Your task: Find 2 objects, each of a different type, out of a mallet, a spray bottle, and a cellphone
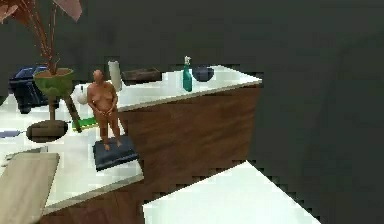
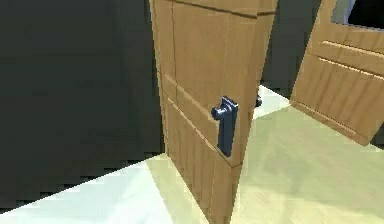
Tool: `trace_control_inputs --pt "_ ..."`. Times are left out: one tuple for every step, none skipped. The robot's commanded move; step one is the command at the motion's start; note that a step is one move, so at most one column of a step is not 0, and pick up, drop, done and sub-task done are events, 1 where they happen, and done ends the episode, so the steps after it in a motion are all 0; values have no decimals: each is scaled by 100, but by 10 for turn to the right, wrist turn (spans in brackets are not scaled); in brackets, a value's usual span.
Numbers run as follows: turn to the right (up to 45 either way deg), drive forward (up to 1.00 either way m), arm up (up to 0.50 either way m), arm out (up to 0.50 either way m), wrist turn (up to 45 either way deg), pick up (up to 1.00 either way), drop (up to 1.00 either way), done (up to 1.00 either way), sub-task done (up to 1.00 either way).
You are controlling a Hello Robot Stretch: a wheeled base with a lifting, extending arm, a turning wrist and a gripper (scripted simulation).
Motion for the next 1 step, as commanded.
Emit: trace_control_inputs --pt "0 0 0 0 0 0 0 100 0"
